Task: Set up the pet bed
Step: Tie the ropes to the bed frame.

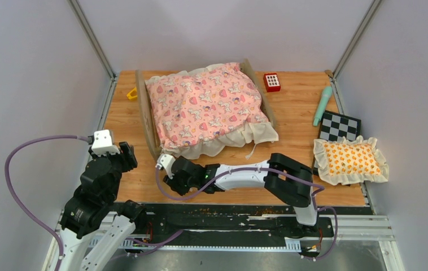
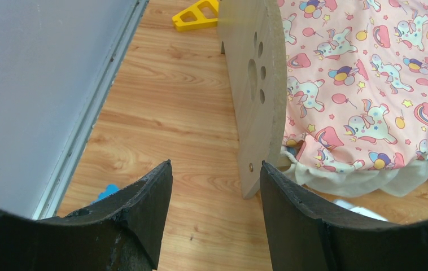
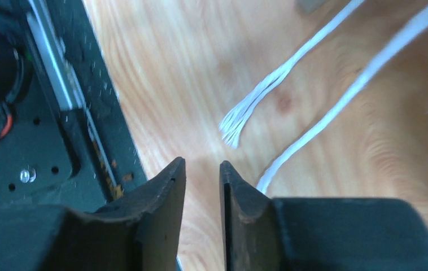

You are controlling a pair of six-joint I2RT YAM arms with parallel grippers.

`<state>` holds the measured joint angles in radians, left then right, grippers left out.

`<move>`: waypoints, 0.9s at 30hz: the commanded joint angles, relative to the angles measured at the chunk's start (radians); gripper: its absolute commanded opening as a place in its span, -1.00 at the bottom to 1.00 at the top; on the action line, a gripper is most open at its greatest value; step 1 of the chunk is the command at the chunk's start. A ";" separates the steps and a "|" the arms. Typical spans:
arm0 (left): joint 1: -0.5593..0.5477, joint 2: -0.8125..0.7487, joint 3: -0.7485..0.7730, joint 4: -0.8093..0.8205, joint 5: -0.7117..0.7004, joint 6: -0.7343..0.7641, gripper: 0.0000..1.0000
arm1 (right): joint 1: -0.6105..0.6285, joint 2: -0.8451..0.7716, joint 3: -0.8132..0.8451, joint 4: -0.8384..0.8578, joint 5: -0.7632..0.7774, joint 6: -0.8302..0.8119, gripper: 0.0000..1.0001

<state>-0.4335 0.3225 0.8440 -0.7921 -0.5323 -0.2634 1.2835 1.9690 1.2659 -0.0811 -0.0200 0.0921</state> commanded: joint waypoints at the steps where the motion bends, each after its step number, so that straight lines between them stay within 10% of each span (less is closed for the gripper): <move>1: -0.002 -0.001 0.015 0.021 -0.001 0.002 0.32 | -0.036 -0.044 -0.018 0.285 0.072 0.078 -0.35; 27: -0.002 0.009 0.020 0.022 0.012 0.012 0.32 | -0.088 0.262 0.177 0.409 0.215 0.081 -0.02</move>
<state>-0.4335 0.3229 0.8440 -0.7925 -0.5304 -0.2600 1.2015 2.1895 1.4029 0.2512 0.1551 0.1635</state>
